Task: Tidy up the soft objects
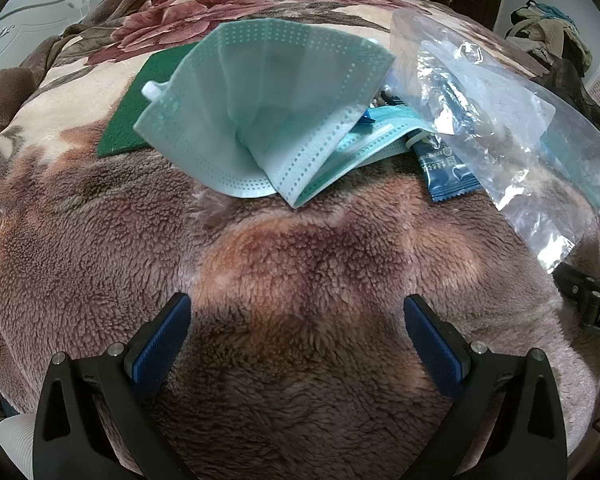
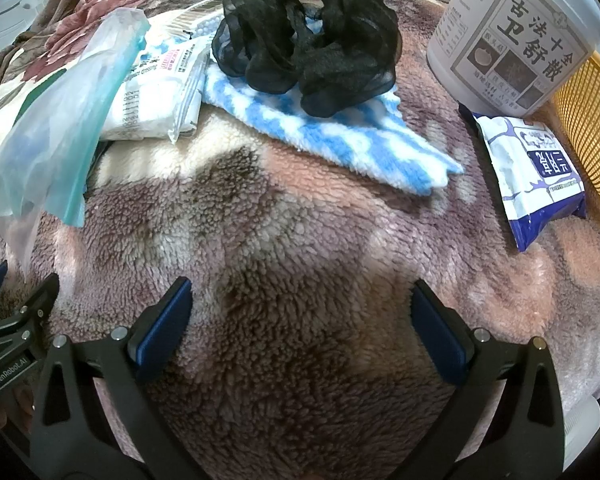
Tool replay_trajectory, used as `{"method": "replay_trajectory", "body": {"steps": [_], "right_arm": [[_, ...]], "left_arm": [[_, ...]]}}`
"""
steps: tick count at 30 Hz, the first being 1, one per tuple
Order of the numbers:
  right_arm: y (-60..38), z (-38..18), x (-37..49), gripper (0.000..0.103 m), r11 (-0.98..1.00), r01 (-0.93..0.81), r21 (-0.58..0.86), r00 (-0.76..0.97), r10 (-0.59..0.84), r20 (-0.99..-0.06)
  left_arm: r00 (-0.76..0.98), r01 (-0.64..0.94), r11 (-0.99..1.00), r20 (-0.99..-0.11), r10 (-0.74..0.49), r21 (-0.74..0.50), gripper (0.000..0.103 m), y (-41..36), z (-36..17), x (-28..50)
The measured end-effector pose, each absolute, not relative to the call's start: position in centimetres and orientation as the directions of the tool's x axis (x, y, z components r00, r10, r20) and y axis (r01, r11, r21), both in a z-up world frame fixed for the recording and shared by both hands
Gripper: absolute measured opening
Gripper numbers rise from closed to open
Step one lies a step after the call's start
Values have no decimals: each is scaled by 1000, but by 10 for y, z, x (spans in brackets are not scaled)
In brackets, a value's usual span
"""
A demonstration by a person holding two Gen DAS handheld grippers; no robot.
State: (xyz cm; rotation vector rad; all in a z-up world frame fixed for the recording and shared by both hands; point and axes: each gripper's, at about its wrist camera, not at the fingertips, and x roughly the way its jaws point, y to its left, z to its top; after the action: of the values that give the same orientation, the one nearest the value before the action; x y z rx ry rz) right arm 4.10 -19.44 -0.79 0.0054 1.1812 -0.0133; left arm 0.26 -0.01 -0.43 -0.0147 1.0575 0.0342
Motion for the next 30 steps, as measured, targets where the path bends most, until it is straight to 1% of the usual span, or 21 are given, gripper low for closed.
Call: {"method": "replay_trajectory", "body": {"steps": [10,16,30], "right_arm": [[-203,0,37,103,1000,14,18,401,10,-916],[-210,10,40,103,999,3,33,386,29,-922],[-216,19,48,103,1000,-3,25,388,25,-921]], "left_arm": [[497,-35,999,-868,18,0,103,-1,-3,1],[483,-36,999,-876,14,-4,103,-2,1,3],[500,-35,999,-865,29,14,103,-7,-2,1]]}}
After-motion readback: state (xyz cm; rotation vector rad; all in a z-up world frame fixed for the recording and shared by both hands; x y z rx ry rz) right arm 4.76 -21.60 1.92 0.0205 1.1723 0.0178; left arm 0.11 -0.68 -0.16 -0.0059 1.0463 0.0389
